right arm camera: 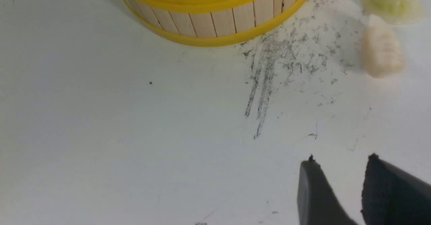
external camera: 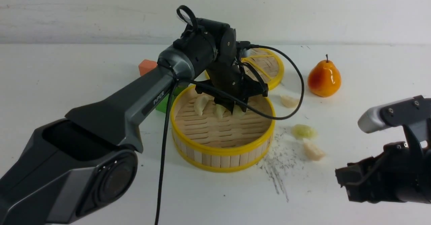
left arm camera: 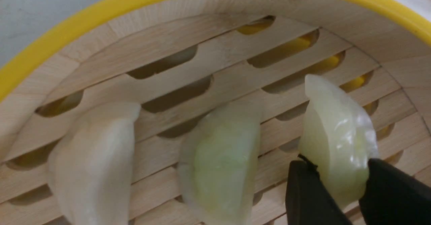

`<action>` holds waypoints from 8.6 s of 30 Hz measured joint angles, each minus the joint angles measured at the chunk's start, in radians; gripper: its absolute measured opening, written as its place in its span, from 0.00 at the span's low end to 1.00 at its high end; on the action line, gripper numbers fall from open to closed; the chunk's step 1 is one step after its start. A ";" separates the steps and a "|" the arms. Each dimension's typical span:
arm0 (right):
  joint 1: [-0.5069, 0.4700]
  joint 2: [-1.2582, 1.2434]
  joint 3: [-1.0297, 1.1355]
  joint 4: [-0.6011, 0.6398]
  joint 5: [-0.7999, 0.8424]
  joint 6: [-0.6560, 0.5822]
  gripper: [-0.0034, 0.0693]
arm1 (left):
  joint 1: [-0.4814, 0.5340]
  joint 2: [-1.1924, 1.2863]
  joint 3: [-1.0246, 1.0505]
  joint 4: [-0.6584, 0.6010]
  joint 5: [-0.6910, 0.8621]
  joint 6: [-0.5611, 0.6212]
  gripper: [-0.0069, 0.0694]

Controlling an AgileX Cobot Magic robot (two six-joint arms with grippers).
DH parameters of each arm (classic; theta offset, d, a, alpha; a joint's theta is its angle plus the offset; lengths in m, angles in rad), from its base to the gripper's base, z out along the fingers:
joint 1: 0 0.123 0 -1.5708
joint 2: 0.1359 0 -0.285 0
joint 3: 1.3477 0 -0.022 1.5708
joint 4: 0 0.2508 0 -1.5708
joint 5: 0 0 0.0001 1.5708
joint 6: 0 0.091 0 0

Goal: Put the dumplings into the steamer on the white table.
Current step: 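Place the dumpling into the bamboo steamer basket, then reach for and grasp a dumpling on the table, then place the dumpling into the bamboo steamer basket, then reach for and grasp a dumpling on the table, then place the dumpling into the bamboo steamer basket, then reach for and grasp a dumpling on the table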

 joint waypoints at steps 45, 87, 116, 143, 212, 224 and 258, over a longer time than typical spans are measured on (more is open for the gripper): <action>-0.167 0.865 -0.695 -0.030 0.262 -0.184 0.59 | 0.000 -2.122 1.615 0.451 0.052 -0.119 0.10; 0.222 1.092 -0.946 0.948 -0.217 -0.273 0.25 | 0.000 -2.331 2.124 0.498 -0.392 -0.151 0.12; 0.173 0.950 -0.948 0.375 0.092 -0.458 0.13 | 0.000 -2.331 2.124 0.508 -0.392 -0.158 0.14; 0.251 1.053 -0.952 0.052 -0.096 -0.289 0.03 | 0.000 -2.331 2.124 0.513 -0.385 -0.159 0.16; 0.124 0.972 -0.952 0.402 0.157 -0.075 0.38 | 0.000 -2.331 2.156 0.576 -0.419 -0.162 0.19; 0.140 1.022 -0.952 0.386 0.029 -0.075 0.43 | 0.000 -2.331 2.156 0.576 -0.418 -0.162 0.20; -0.174 1.214 -1.314 -0.052 0.214 -0.244 0.61 | 0.000 -2.329 2.168 0.583 -0.420 -0.162 0.23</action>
